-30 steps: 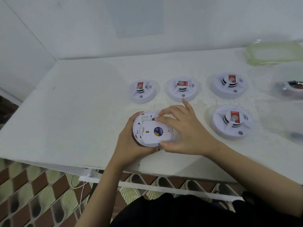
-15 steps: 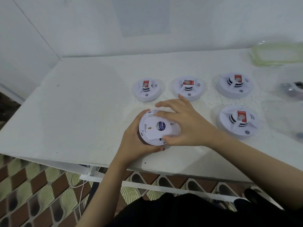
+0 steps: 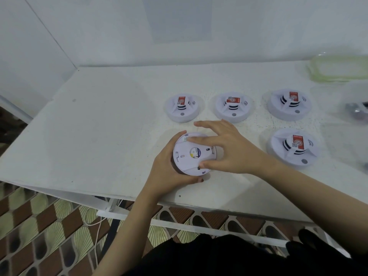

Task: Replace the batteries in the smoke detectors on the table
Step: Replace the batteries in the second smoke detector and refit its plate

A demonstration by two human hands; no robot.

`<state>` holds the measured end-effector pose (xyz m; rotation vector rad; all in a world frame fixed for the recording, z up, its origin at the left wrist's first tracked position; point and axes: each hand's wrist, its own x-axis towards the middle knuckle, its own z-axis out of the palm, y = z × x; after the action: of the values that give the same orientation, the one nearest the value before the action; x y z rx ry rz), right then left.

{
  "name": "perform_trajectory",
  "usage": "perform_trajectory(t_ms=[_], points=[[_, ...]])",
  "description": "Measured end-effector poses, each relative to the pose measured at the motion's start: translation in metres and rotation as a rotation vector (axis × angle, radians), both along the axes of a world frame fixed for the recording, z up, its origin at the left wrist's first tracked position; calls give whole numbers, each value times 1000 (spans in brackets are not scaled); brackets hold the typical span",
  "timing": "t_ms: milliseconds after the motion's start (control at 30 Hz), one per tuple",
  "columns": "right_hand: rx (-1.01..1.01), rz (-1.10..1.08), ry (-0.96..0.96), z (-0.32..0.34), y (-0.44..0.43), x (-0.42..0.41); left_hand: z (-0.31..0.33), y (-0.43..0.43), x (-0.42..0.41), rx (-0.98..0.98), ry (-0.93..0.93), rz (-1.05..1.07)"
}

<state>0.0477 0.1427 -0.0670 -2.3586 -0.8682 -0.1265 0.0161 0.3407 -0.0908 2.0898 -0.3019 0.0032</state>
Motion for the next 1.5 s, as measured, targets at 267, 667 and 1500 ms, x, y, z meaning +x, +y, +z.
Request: perform_trajectory(t_ms=[267, 667, 1500], points=[[-101, -63, -240, -1, -1, -5, -1, -1, -1, 19, -36, 13], [-143, -34, -288, 2, -4, -5, 2, -3, 1, 33, -65, -4], [-89, -249, -280, -7, 7, -17, -1, -6, 2, 55, -164, 27]])
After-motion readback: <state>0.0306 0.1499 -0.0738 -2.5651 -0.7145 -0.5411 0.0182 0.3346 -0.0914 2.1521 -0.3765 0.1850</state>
